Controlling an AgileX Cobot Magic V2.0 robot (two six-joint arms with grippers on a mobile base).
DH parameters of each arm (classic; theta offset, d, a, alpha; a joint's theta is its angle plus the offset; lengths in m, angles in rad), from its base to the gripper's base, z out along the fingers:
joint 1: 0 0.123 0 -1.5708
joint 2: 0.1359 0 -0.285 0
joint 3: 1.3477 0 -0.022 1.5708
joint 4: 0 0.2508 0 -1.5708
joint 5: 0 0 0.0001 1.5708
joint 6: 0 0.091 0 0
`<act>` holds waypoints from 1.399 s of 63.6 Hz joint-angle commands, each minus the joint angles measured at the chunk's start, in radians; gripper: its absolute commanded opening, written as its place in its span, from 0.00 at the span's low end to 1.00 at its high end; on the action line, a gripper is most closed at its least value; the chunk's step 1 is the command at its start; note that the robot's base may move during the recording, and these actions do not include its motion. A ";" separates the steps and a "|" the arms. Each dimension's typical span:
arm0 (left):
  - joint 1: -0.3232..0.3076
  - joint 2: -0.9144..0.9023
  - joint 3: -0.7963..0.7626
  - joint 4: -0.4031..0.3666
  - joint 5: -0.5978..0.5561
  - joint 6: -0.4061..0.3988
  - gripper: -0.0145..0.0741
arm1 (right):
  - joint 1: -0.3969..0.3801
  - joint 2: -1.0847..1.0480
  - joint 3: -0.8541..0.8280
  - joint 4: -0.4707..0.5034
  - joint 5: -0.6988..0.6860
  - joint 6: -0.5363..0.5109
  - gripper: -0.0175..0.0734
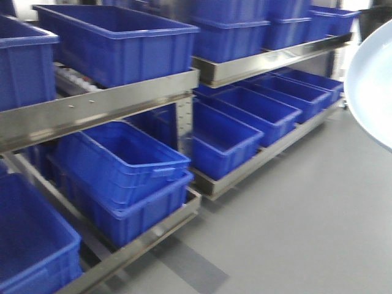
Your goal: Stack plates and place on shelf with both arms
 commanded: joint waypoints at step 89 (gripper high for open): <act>0.001 -0.002 -0.030 -0.007 -0.065 -0.009 0.26 | -0.004 0.002 -0.031 -0.008 -0.092 -0.002 0.22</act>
